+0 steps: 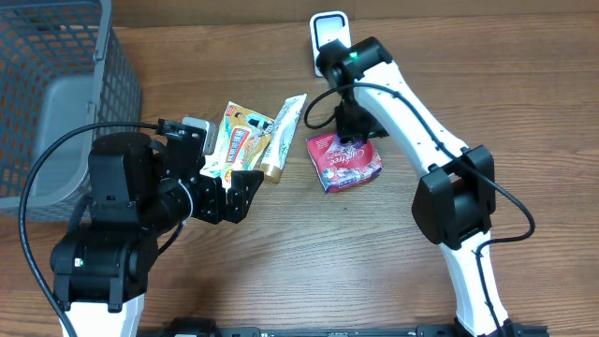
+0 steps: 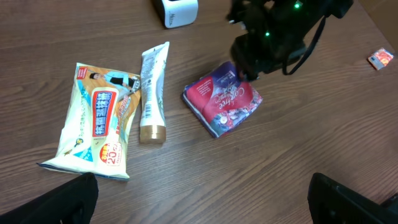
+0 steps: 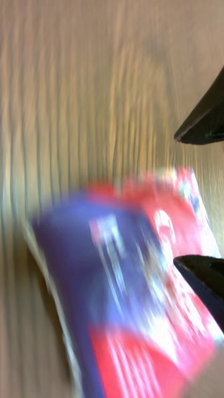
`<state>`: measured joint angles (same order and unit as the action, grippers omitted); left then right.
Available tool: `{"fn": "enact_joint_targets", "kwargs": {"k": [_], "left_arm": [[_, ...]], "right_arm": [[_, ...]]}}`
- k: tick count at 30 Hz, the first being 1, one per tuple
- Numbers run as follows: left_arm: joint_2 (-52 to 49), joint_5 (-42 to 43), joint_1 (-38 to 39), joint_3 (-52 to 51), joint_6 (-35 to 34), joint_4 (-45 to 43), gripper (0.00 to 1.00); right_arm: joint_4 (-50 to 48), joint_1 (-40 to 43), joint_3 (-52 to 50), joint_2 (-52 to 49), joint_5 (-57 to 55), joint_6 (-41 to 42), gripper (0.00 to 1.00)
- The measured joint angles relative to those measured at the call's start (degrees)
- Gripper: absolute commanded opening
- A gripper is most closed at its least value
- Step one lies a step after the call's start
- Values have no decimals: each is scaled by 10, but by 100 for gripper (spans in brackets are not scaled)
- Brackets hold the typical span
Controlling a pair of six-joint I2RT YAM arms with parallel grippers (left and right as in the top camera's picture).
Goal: Scan the item barcode
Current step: 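Lift the purple-red pack and carry it to the right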
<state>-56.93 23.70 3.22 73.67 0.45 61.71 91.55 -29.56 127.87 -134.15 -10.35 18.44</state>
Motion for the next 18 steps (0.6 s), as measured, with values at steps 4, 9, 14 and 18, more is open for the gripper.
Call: {"fn": "enact_joint_targets", "kwargs": {"k": [4,9,14,18], "left_arm": [[0,0,0,0,0,0,100],[0,0,0,0,0,0,100],[0,0,0,0,0,0,100],[0,0,0,0,0,0,100]], "right_arm": [[-22,-42,0,0,48,-57,62],[-67,-99,-12,0,45,-78,63],[-112,-132,-62,0,-9,-62,62],[-161,-140,-101,0,-66,-56,62]]}}
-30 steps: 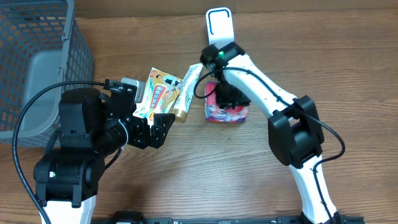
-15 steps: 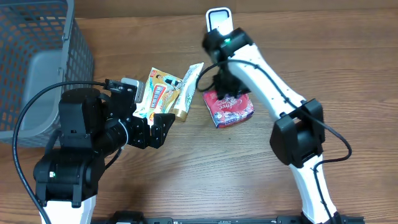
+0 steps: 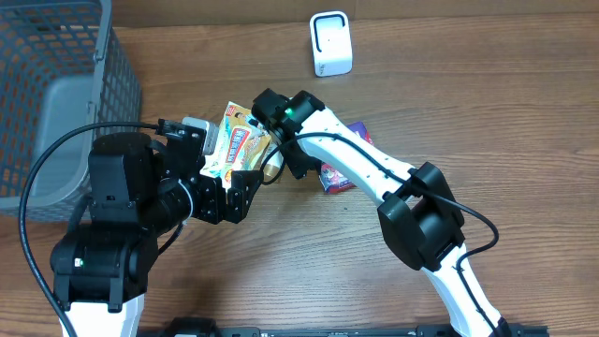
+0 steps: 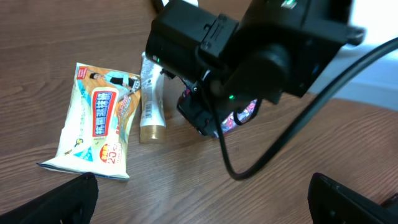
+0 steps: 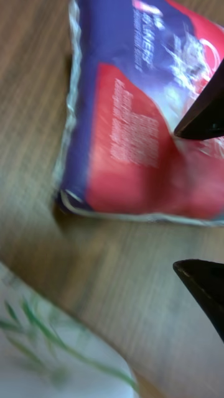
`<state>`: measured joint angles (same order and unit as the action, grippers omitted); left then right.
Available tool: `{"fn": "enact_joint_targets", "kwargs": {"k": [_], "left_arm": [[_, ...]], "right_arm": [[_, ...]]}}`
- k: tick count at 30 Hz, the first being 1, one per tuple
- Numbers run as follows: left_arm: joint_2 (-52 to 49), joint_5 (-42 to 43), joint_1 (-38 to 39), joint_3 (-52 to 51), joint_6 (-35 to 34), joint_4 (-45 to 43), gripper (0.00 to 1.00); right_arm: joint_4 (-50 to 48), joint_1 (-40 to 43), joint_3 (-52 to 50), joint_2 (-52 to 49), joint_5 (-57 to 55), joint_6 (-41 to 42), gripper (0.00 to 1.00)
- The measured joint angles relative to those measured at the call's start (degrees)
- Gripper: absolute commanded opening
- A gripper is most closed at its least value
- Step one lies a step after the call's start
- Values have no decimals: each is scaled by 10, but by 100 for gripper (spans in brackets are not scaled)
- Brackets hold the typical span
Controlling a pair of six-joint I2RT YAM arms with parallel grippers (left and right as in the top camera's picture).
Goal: Scan the item barcode
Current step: 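Lift the purple-red pack and carry it to the right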
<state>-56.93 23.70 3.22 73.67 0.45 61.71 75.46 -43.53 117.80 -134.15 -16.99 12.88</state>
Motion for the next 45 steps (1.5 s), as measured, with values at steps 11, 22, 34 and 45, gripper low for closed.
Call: {"fn": "enact_joint_targets", "kwargs": {"k": [11,22,34,45], "left_arm": [[0,0,0,0,0,0,100],[0,0,0,0,0,0,100],[0,0,0,0,0,0,100],[0,0,0,0,0,0,100]], "right_arm": [[-56,-2,-24,0,-81,6,51],[-78,-5,-54,0,-101,29,21],[37,78,77,0,19,49,4],[94,233,165,0,436,-26,4]]}}
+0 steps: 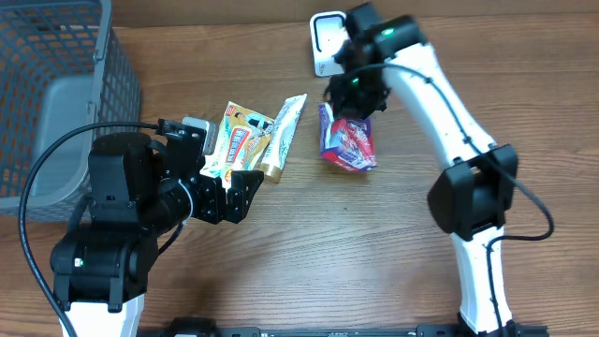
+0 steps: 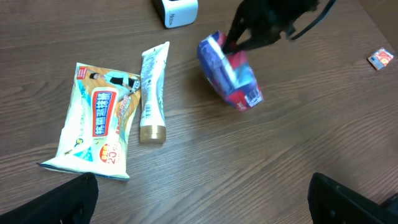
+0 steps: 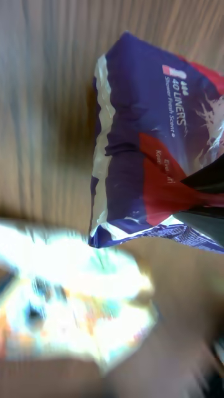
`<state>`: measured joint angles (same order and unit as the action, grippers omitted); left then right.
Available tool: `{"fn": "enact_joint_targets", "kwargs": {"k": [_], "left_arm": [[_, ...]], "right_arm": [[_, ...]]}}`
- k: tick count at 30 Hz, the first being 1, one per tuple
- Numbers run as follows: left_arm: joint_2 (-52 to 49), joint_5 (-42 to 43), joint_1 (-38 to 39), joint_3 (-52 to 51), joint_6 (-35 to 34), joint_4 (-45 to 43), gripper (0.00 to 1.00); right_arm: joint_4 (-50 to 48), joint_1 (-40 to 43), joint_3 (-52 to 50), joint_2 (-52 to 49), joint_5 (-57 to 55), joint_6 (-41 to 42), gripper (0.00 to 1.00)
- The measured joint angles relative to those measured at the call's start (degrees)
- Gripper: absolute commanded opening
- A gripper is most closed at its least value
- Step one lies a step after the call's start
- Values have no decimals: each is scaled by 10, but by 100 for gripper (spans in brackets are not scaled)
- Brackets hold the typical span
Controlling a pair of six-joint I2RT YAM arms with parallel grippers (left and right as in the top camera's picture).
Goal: Scan the item barcode
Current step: 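Lift the purple-red pack and carry it to the right, then set the purple-red pack down at right and open the right gripper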
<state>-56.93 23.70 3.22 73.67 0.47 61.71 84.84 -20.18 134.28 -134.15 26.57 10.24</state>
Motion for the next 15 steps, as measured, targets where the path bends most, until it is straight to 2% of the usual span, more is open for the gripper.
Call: {"fn": "enact_joint_targets", "kwargs": {"k": [4,8,15], "left_arm": [[0,0,0,0,0,0,100],[0,0,0,0,0,0,100],[0,0,0,0,0,0,100]], "right_arm": [[3,56,0,0,147,-22,4],[0,99,-23,0,233,-32,4],[-50,111,-141,0,256,-38,4]]}}
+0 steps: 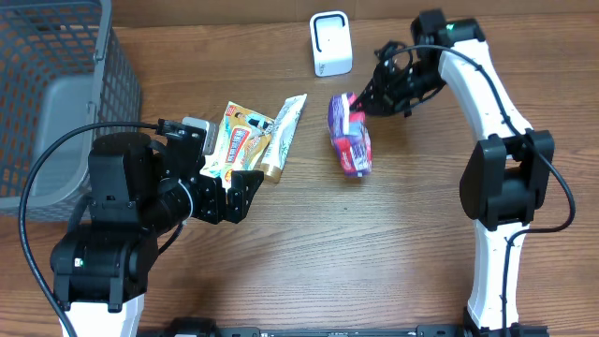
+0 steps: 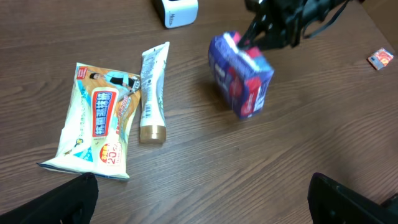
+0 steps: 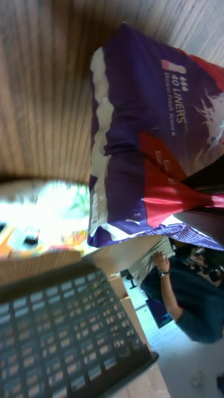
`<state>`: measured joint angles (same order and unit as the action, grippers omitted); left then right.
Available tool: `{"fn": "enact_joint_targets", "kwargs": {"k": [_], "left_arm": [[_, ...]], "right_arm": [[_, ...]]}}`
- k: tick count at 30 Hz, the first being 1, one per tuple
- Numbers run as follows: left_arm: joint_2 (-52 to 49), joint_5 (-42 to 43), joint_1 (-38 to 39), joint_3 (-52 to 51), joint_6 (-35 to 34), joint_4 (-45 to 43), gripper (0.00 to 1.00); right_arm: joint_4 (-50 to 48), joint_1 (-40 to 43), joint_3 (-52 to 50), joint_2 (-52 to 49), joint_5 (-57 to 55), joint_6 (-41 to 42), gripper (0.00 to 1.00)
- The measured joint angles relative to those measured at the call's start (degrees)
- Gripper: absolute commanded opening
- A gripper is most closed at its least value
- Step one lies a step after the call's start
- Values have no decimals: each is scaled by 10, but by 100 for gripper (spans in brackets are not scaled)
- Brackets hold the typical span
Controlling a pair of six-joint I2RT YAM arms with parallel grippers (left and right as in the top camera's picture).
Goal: Scan the item barcode
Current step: 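Set the purple-red pack down at right and open the right gripper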
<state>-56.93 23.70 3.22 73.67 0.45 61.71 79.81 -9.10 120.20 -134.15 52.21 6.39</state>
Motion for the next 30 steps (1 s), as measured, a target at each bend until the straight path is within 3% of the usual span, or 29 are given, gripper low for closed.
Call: {"fn": "enact_joint_targets", "kwargs": {"k": [3,9,12,15,20,30], "left_arm": [[0,0,0,0,0,0,100],[0,0,0,0,0,0,100],[0,0,0,0,0,0,100],[0,0,0,0,0,0,100],[0,0,0,0,0,0,100],[0,0,0,0,0,0,100]], "right_arm": [[-16,1,-41,0,-34,13,11],[13,16,-31,9,-184,58,49],[62,39,9,10,-315,65,64],[100,56,39,10,-388,71,71],[157,76,117,10,-466,66,92],[166,56,124,10,-423,-17,97]]}}
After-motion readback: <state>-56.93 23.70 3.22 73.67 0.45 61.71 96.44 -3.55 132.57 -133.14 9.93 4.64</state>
